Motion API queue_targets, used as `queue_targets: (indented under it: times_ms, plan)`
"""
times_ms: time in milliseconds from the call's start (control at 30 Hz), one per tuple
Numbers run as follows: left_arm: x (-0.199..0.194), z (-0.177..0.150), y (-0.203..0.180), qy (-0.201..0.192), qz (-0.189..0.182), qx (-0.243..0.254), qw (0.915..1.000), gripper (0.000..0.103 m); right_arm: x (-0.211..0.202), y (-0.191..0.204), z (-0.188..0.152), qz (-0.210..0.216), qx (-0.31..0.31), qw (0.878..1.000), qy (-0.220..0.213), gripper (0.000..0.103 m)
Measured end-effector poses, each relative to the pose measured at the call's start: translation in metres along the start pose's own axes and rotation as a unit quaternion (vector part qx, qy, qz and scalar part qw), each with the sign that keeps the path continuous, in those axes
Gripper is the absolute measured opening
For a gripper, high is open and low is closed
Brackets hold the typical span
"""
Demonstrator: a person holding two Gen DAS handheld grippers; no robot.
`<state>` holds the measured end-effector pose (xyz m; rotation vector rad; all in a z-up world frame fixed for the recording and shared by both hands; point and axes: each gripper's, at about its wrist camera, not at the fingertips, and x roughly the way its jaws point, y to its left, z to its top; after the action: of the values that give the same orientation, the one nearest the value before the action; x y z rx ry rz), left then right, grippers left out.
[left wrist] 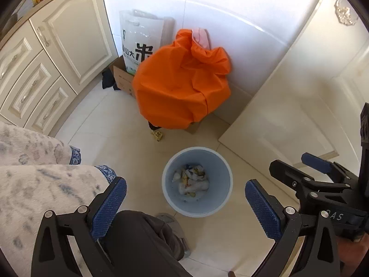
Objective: Collect trash
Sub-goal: 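Return both grippers from the bin to the table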
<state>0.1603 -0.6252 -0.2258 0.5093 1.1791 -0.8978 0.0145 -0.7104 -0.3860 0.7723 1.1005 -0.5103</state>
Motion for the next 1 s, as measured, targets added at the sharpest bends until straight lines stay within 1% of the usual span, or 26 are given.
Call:
queue_targets:
  times_ms: [100,133,267,433,567,767,833,1000]
  plan:
    - [-0.019,-0.011,0.008,-0.019,0.002,-0.001,0.9998,0.102,-0.009,0.004,0.001,0.001,0.002,1.0,-0.01,0.103]
    - [-0.032,-0.018,0.01,-0.025,0.001,-0.001,0.9997,0.102,-0.012,0.005,0.001,0.003,0.004,1.0,-0.015,0.103]
    - [-0.064,-0.03,0.017,-0.053,0.002,-0.004,0.9986,0.102,-0.027,0.015,0.002,0.004,0.006,1.0,-0.029,0.103]
    - [-0.124,-0.056,0.035,-0.093,-0.007,-0.015,0.9956,0.102,-0.056,0.038,0.004,0.014,-0.009,0.998,-0.054,0.103]
    - [-0.169,-0.078,0.052,-0.129,-0.009,-0.029,0.9912,0.102,-0.08,0.062,0.006,0.023,-0.028,0.996,-0.078,0.103]
    - [-0.231,-0.114,0.088,-0.184,-0.006,-0.062,0.981,0.102,-0.119,0.111,0.007,0.04,-0.066,0.99,-0.117,0.103]
    - [-0.252,-0.128,0.101,-0.203,0.002,-0.072,0.9765,0.102,-0.128,0.125,0.006,0.046,-0.077,0.988,-0.127,0.103]
    - [-0.299,-0.164,0.135,-0.241,0.008,-0.102,0.9652,0.102,-0.15,0.168,0.005,0.058,-0.107,0.981,-0.149,0.103]
